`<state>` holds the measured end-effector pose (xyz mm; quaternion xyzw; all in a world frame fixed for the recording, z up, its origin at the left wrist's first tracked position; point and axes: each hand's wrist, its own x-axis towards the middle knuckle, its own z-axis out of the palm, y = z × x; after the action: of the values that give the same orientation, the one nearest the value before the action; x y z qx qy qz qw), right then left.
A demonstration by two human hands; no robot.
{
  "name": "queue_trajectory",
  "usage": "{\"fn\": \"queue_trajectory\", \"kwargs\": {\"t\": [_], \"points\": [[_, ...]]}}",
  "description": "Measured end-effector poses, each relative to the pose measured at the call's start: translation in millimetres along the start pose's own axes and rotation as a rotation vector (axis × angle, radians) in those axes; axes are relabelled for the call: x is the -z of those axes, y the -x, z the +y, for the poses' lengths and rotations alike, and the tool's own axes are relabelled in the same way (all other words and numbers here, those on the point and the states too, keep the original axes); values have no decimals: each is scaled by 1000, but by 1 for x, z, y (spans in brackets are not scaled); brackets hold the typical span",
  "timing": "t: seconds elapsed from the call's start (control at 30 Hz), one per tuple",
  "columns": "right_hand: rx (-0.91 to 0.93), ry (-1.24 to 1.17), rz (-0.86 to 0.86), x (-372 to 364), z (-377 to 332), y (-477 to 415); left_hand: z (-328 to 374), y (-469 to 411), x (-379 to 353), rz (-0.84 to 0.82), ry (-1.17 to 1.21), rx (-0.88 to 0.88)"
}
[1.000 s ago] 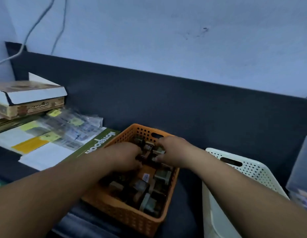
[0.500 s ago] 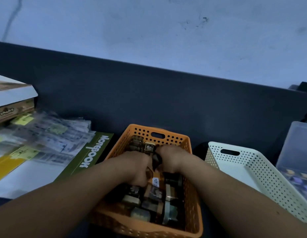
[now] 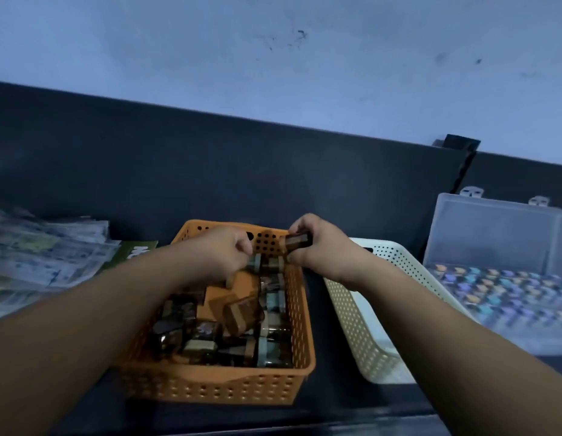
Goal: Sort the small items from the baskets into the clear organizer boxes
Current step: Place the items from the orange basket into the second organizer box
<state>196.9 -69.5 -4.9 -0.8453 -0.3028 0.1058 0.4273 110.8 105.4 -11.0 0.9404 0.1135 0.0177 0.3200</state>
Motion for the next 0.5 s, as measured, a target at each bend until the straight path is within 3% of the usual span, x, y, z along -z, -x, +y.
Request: {"fn": "queue_trajectory", "kwargs": {"t": [0.3,0.4,0.5], "points": [[21,-57,-45,14,20,36,26,24,-24,-379,-210,242],[40,-65,-20,14,26,45,22,33,-33,-336,-177,262],[58,-129,-33,9,32,54,21,40,-40,-185,-58,220]]}}
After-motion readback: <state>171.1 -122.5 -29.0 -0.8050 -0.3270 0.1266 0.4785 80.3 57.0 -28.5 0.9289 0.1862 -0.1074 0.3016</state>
